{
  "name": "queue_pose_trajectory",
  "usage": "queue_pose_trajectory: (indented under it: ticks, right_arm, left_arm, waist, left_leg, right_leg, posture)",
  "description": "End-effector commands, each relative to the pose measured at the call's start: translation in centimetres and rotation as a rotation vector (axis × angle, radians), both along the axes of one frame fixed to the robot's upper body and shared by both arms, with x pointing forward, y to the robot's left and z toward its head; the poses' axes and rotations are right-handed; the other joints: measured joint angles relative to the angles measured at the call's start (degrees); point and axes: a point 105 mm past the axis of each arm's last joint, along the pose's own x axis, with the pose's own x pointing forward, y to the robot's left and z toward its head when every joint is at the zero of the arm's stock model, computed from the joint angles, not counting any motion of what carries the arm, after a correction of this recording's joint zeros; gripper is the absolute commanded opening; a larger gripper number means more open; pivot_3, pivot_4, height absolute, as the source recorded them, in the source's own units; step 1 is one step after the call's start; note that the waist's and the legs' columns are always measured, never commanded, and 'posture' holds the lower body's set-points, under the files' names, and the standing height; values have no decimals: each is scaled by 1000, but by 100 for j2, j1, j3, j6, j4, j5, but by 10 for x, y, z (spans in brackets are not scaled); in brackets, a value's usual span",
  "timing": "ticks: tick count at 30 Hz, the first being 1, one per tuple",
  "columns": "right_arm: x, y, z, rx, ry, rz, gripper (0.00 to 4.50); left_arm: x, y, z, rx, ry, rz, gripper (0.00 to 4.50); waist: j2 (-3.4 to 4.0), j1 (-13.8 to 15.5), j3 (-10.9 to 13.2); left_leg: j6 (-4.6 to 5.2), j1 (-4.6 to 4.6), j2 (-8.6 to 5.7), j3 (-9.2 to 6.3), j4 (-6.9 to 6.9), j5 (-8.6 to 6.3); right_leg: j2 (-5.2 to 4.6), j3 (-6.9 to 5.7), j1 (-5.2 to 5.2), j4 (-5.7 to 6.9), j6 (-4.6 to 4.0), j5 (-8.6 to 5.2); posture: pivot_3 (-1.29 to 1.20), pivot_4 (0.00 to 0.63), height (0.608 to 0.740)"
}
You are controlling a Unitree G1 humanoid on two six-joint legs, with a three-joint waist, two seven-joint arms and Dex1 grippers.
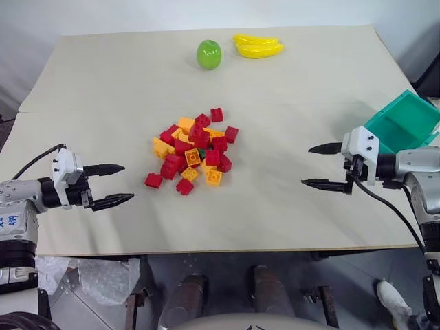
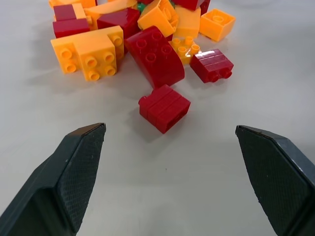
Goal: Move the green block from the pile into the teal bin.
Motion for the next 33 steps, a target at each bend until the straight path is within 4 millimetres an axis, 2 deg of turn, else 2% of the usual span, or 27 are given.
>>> queue_pose_trajectory:
  ticks: [1,2,5,9,12,16,20,22,26,30,33]
  right_arm:
    - [3,2,14,38,-49,-5,4478]
    - [3,2,15,43,-50,-7,4478]
    - [3,6,18,54,-62,-19,4478]
    - [2,12,21,70,-65,-22,4478]
    - [-1,22,25,108,-78,-25,4478]
    - [-20,48,28,127,-73,62,3571]
    - [-26,77,31,177,-75,73,2160]
    - [-25,113,27,235,-77,69,1493]
    - [-20,159,21,315,-75,44,56]
    - [-12,210,20,393,-53,22,7]
    - [-6,237,22,434,-39,-8,7]
  left_arm:
    - [2,1,11,-23,-39,10,4500]
    - [5,-1,17,-89,-15,35,4500]
    - [10,-5,30,-125,-73,68,4500]
    - [8,-3,28,-98,-82,70,4500]
    - [6,-5,34,-145,-136,34,4500]
    - [6,-9,40,-160,-219,-17,4500]
    - [3,-12,42,-201,-255,-68,4500]
    - [2,-13,44,-224,-299,-89,4500]
    - [2,-16,46,-244,-342,-109,4500]
    - [-3,-18,53,-306,-411,-141,4500]
    - [-9,-19,54,-326,-422,-160,4500]
  waist:
    - [0,-1,0]
    - [0,-1,0]
    - [-2,3,1]
    - [-3,-5,2]
    - [-3,-4,2]
    - [-4,14,2]
    - [-5,0,2]
    - [-11,-20,-1]
    - [-13,-35,-1]
    - [-15,-58,-3]
    - [-20,-124,-6]
  left_leg:
    - [0,0,0,1,0,0]
    - [0,0,1,1,0,0]
    - [0,0,0,1,2,0]
    - [1,1,0,4,2,0]
    - [0,2,6,6,2,0]
    - [0,0,7,6,4,-1]
    - [0,0,9,8,8,-1]
    - [0,1,10,10,10,-1]
    - [-8,4,28,14,14,-1]
    - [-8,2,25,14,22,0]
    - [-9,2,26,10,21,0]
  right_leg:
    - [0,0,0,0,0,0]
    - [0,1,0,0,0,0]
    - [1,3,0,4,1,1]
    - [1,7,-2,4,2,1]
    - [5,7,-2,2,0,2]
    - [6,6,-2,1,-1,4]
    - [8,8,-1,0,-2,8]
    - [9,10,-1,2,-3,10]
    - [28,16,-6,10,-14,17]
    - [29,23,-8,23,-12,20]
    - [32,21,-7,31,-13,20]
  posture:
    - [0,150,740]
    - [0,150,740]
    - [0,150,740]
    - [0,150,740]
    - [0,150,740]
    - [0,150,740]
    - [0,150,740]
    - [0,150,740]
    - [0,150,740]
    - [0,150,740]
    - [0,150,740]
